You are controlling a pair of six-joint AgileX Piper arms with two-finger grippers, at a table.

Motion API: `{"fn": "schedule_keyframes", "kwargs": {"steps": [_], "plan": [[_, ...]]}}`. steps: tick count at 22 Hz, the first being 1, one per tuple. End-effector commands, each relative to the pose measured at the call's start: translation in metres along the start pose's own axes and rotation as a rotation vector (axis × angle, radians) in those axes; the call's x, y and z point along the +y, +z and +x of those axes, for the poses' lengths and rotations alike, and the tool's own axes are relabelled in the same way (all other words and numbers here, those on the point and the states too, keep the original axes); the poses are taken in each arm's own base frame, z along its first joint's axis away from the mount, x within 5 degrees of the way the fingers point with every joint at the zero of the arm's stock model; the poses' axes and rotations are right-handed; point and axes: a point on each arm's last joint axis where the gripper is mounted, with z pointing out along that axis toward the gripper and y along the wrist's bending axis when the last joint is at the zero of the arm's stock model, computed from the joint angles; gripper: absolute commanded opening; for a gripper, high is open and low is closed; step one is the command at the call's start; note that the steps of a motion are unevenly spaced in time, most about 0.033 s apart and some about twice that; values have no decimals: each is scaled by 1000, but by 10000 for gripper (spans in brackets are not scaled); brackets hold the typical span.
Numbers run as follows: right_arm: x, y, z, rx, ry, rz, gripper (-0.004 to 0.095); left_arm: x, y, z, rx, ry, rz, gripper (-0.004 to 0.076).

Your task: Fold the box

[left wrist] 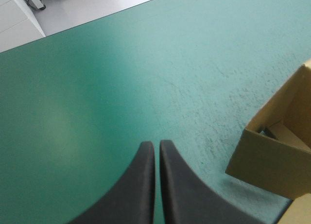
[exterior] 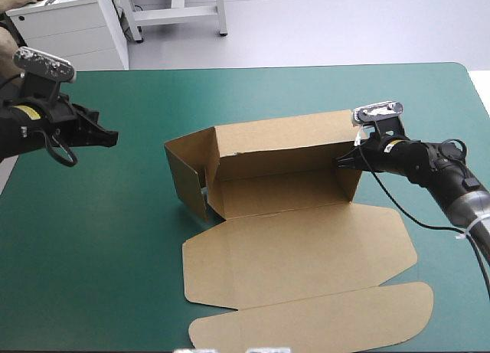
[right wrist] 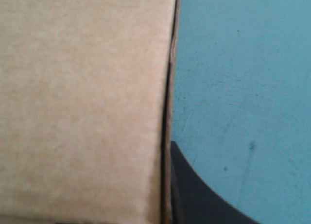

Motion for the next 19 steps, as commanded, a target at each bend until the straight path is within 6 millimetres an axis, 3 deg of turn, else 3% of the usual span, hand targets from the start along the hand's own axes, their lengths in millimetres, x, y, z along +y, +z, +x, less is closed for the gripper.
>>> {"fn": "schedule_keyframes", "kwargs": {"steps": [1, 5, 9, 11, 13, 17, 19], "plan": [[-4, -12, -10, -54, -22, 26, -15, -6, -16, 9, -123, -27, -10, 7], [-4, -17, -12, -72, -24, 28, -14, -12, -12, 35, -84, -36, -5, 1], [-1, -37, -20, -103, -32, 23, -14, -13, -10, 42, -79, -30, -9, -8], [3, -56, -32, -22, -50, -13, -14, -13, -8, 42, -98, -28, -14, -8], [5, -63, -39, 79, -62, -45, -14, -12, -9, 41, -112, -28, -19, -8], [6, -62, -48, 183, -41, -77, -14, -12, -9, 39, -132, -29, -26, -8], [5, -50, -50, 272, -37, -96, -15, -11, -9, 39, -134, -29, -27, -8]]}}
